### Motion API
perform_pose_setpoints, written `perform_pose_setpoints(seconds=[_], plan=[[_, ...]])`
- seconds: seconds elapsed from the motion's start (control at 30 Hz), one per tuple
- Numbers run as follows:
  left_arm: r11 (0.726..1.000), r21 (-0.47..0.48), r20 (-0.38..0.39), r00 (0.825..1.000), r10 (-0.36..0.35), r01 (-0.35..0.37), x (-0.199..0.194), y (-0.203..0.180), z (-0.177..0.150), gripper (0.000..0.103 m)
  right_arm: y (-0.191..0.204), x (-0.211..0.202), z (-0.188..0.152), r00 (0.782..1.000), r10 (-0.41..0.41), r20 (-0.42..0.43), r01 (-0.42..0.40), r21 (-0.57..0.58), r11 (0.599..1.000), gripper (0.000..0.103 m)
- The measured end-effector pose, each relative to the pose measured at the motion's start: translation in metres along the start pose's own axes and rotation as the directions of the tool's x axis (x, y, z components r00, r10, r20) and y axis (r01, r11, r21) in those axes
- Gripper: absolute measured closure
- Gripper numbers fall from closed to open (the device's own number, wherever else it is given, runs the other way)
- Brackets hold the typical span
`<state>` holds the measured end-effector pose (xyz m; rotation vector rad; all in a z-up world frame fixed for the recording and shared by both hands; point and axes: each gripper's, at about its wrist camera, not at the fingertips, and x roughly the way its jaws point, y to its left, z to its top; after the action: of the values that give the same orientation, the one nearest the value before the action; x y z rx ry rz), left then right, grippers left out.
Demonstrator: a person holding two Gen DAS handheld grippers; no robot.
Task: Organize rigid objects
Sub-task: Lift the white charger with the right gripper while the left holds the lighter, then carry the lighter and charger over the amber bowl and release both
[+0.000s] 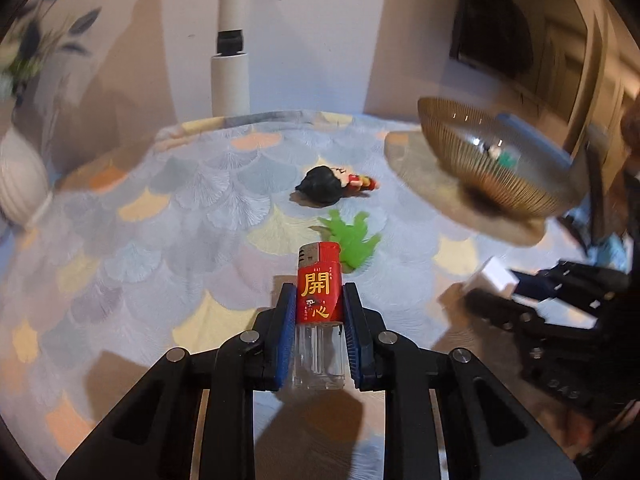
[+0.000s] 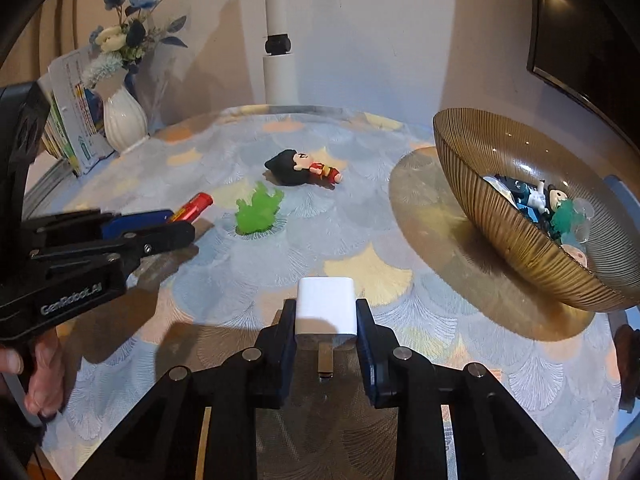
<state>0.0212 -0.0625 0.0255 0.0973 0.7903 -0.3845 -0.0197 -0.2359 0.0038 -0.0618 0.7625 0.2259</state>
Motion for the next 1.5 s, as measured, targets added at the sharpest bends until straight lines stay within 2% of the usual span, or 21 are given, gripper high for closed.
perform_pose_setpoints(seconds=[0.07,0.23,0.47,0.7,0.8,0.93,1.1,1.17,1.3,1.43,1.5], plan=[[0.998,-0.045,0.014,0.999,-0.031,0.031,-0.005,0.003,-0.003,0.083,0.003,0.0,0.0,1.0,0.004,-0.003,-0.004,-0.004,1.0,0.076],[1.0,-0.024,0.044,0.999,0.002,-0.001,-0.008,-0.004,-0.008,0.083,0.008,-0.001,-0.001,1.0,0.013,-0.004,-0.013,-0.027,1.0,0.076],[0.998,-0.059,0.037,0.999,-0.009,0.011,-0.007,0.003,-0.009,0.083,0.005,-0.004,-0.002,1.0,0.029,0.009,-0.029,-0.022,0.999,0.077],[0.999,-0.037,0.014,1.0,-0.016,0.016,-0.001,0.0,-0.009,0.083,0.008,-0.007,-0.003,0.999,0.026,0.024,-0.025,-0.026,0.999,0.077],[0.999,-0.041,0.019,1.0,-0.018,0.019,-0.002,0.001,-0.01,0.083,0.007,-0.015,-0.004,0.998,0.021,0.061,-0.02,-0.018,1.0,0.077],[0.999,-0.047,0.037,0.999,-0.007,0.009,-0.006,0.002,-0.01,0.083,-0.004,-0.023,-0.004,0.995,0.046,0.091,-0.05,0.038,0.998,0.077],[0.999,-0.051,0.039,0.999,-0.01,0.012,-0.007,0.003,-0.01,0.083,-0.042,-0.039,-0.009,0.971,0.186,0.15,-0.215,0.203,0.955,0.077],[0.999,-0.051,0.04,0.999,-0.015,0.017,-0.007,0.003,-0.01,0.083,-0.053,-0.042,-0.012,0.966,0.208,0.157,-0.242,0.247,0.938,0.077],[0.998,-0.057,0.051,0.998,-0.025,0.028,-0.01,0.005,-0.01,0.083,-0.067,-0.055,-0.015,0.966,0.199,0.164,-0.239,0.28,0.93,0.077],[0.997,-0.063,0.042,0.998,-0.035,0.038,-0.01,0.003,-0.008,0.083,-0.083,-0.084,-0.005,0.96,0.163,0.228,-0.226,0.286,0.931,0.077],[0.994,-0.052,0.053,0.994,-0.093,0.096,-0.015,-0.007,-0.001,0.083,-0.099,-0.096,0.003,0.961,0.122,0.25,-0.199,0.308,0.93,0.077]])
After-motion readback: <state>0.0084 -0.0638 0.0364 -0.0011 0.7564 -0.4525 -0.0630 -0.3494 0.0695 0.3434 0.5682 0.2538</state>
